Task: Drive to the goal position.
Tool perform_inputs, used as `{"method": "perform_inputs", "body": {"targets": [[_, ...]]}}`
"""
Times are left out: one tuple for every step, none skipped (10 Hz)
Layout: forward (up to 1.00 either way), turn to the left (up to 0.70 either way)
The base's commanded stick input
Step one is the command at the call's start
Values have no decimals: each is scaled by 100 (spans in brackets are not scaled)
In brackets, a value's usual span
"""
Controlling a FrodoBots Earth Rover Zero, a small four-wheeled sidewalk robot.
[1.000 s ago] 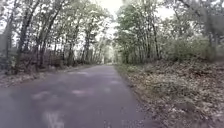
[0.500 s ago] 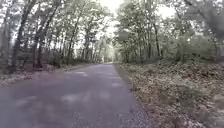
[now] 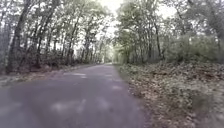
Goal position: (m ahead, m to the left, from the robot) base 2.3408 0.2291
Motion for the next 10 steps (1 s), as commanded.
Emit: {"method": "perform_inputs", "body": {"targets": [[70,2],[70,1],[70,0],[70,5],[70,11],[70,0],[70,0],[70,0],[70,0],[70,0]]}}
